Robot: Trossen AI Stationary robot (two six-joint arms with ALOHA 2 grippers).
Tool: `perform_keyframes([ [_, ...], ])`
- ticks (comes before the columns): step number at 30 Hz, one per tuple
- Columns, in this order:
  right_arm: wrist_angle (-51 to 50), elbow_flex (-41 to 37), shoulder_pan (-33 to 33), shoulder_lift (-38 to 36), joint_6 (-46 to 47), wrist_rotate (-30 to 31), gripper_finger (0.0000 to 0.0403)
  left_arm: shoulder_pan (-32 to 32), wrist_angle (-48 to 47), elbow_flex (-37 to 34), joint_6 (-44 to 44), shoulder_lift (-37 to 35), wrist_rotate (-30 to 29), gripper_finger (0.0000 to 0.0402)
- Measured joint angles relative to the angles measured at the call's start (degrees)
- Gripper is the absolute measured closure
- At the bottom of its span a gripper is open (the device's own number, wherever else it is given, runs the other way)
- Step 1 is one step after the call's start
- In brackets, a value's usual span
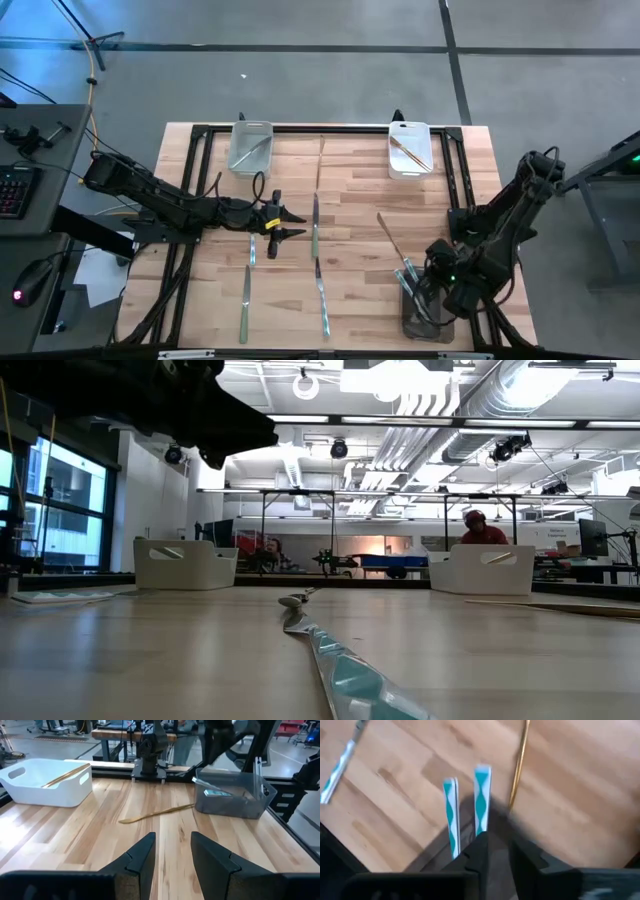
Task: Sort silverware by color (type)
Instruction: Put the right golden knife into the white bin
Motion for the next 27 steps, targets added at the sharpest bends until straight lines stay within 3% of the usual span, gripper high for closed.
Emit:
perform_keyframes([
  [4,-1.33,0.69,-5.02,-2.08,-9.78,2.16,0.0392,0.00,-1.48,0.00,-0.06,0.00,0.01,0.0287],
  [8,-0.06,0.54,-11.93,-2.58,-22.76,3.94,0.0394,0.00,-3.83,0.00,-0.24,0.00,0.00,0.0287],
  [11,5.78,-1.25,-17.81,-2.61,-33.55,3.37,0.0393,0.00,-4.89,0.00,-1.55,0.00,0.01,0.0287],
  [16,23.20,-7.59,-27.82,-2.61,-50.35,-3.67,0.0401,-0.31,-6.50,0.00,-3.21,0.24,-0.03,0.0287],
  [18,26.70,-9.88,-31.41,-2.61,-52.53,-7.20,0.0399,-0.80,-6.68,0.00,-3.44,0.24,-0.76,0.0287],
  [22,24.55,-12.79,-36.17,-2.61,-53.84,-11.46,0.0383,-2.03,-7.48,0.01,-4.19,0.23,-2.78,0.0287],
  [27,24.48,-15.62,-38.62,-2.61,-54.75,-14.81,0.0331,-2.99,-8.04,0.02,-4.65,0.23,-4.16,0.0287],
])
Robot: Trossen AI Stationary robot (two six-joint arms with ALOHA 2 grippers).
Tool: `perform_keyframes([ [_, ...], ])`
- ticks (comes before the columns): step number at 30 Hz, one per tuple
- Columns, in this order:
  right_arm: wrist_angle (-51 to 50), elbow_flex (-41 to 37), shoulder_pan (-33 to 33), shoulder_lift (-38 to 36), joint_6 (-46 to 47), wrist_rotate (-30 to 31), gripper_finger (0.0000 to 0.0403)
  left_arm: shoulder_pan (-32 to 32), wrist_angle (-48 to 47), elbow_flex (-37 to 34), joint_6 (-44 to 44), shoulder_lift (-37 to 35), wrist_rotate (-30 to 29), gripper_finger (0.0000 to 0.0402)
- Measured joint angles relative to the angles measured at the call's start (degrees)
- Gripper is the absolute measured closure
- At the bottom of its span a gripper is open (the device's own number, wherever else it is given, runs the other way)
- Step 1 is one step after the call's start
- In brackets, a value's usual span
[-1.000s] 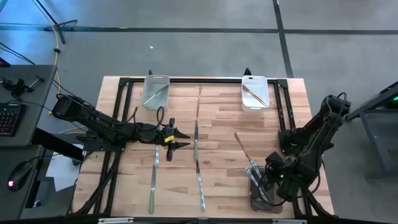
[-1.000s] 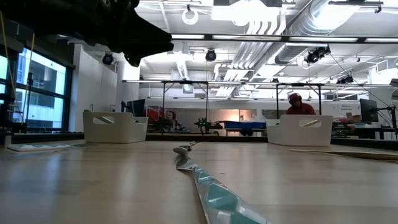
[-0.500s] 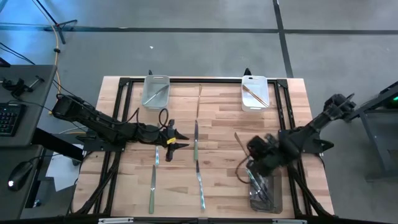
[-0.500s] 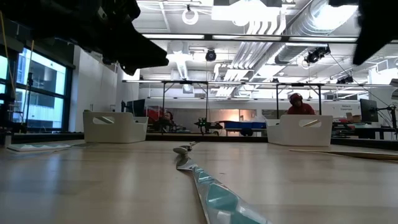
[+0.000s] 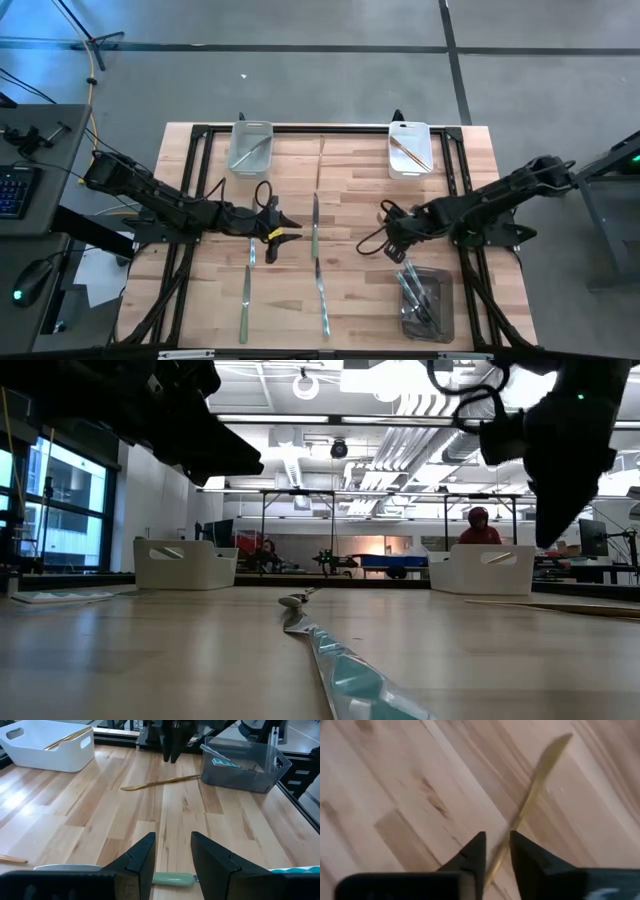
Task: Sort silverware by color (type)
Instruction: Put the right golden knife into the white bin
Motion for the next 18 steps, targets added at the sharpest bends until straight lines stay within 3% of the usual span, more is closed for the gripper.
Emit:
perform_keyframes([
  [6,0.82,-4.13,-1.72,0.04,1.13,-0.18,0.0280,-0.04,0.12,0.00,-0.02,-0.01,-0.12,0.0287],
  [18,7.75,-7.36,-5.61,2.47,0.41,-3.33,0.0274,0.09,0.23,-0.02,1.53,0.01,-0.23,0.0287],
])
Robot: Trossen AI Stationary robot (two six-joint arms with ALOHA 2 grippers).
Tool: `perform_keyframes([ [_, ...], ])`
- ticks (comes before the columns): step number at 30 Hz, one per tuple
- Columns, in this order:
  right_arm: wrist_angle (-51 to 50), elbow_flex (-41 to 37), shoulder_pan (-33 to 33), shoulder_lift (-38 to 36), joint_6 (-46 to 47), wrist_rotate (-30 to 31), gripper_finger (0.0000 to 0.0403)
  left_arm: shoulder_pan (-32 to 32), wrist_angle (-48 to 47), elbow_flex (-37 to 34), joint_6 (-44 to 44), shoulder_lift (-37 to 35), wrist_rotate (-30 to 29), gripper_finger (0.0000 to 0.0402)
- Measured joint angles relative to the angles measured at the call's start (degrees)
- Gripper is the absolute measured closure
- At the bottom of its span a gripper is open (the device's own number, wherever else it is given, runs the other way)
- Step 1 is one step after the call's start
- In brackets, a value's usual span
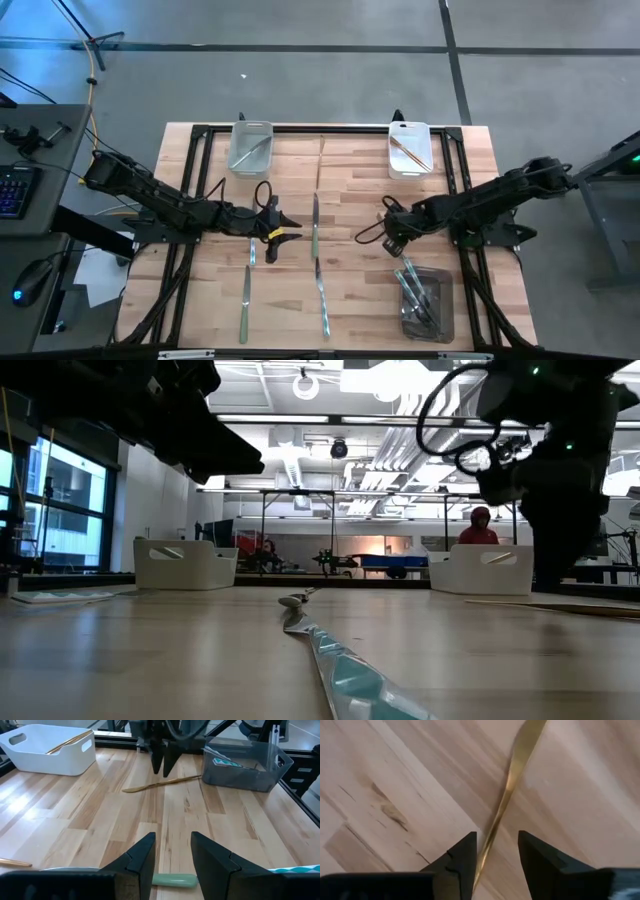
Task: Sort silverware by color (type)
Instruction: Put the right golden knife into the white bin
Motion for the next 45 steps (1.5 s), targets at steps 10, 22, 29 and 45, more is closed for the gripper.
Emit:
perform_keyframes([
  [10,2.32,0.38,-2.22,7.85,-2.64,-2.38,0.0278,0.00,-0.04,0.02,0.08,0.00,0.04,0.0287],
  [22,1.42,0.24,-6.03,7.71,-8.88,-5.29,0.0397,0.00,-0.10,0.02,0.06,0.00,0.09,0.0287],
  [29,-0.55,2.85,-8.05,3.98,-11.33,-4.64,0.0399,0.00,-0.15,0.00,0.04,0.00,0.13,0.0287],
  [45,-27.45,28.58,-29.52,0.91,-28.68,1.49,0.0402,0.00,-0.08,0.02,0.10,-0.01,0.13,0.0287],
])
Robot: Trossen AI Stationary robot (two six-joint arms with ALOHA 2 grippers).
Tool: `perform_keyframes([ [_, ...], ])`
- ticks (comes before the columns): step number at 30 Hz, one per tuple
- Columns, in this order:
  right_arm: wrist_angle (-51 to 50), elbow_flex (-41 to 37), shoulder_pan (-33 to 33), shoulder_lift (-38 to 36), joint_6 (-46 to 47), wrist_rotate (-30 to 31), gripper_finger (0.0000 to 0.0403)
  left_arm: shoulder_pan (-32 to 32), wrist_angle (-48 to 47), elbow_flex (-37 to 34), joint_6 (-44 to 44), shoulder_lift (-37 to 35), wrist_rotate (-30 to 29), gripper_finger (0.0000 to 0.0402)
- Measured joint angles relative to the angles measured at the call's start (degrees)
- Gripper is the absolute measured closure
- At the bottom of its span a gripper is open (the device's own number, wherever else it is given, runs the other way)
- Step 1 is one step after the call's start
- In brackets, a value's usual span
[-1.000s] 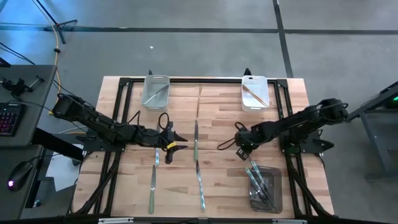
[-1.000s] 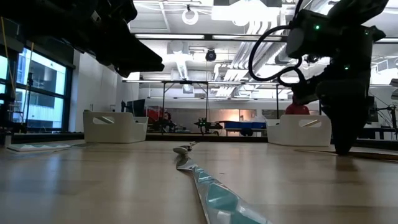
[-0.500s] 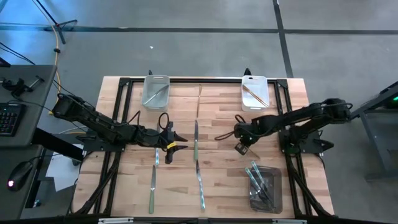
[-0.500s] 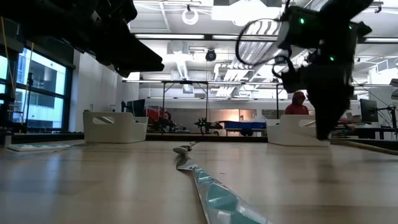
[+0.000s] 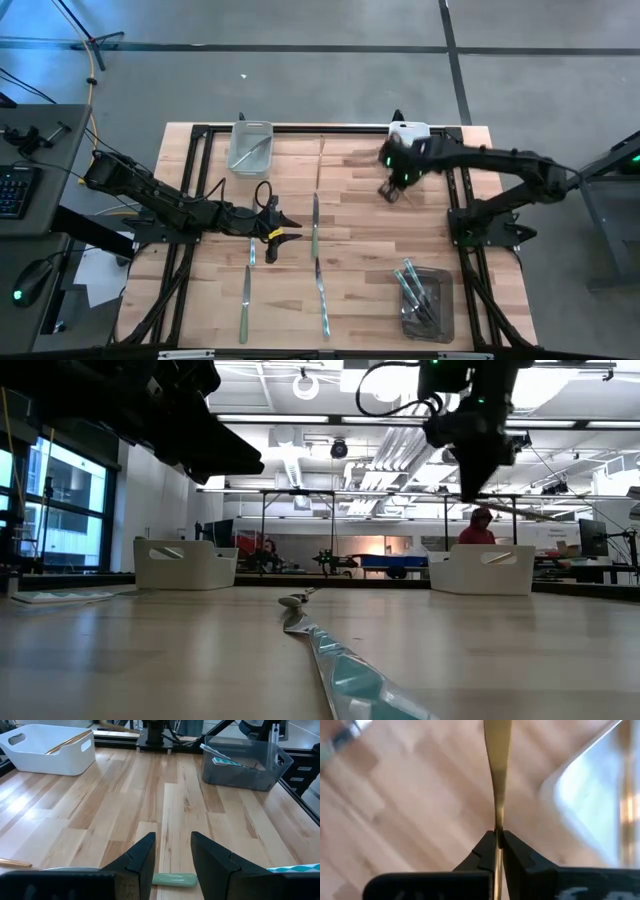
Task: Sort silverware by color (type)
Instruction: Put the right golden knife into the white bin
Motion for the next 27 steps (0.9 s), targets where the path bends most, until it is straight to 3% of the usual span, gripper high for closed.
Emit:
perform_keyframes([
  [8,0.43,1.72,-19.33,0.85,-14.89,-0.01,0.0402,0.00,0.04,0.00,-0.06,0.01,0.00,0.0287],
  [13,3.15,0.78,-28.00,3.89,-20.28,-0.67,0.0402,0.00,0.08,0.00,-0.06,0.01,0.00,0.0287],
  [19,5.27,0.78,-33.24,8.61,-23.33,-1.61,0.0402,0.38,0.15,0.00,0.45,0.00,0.00,0.0287],
  [27,6.35,0.75,-34.86,13.09,-24.59,-1.67,0.0402,1.98,0.13,0.00,0.48,0.00,0.31,0.0287],
])
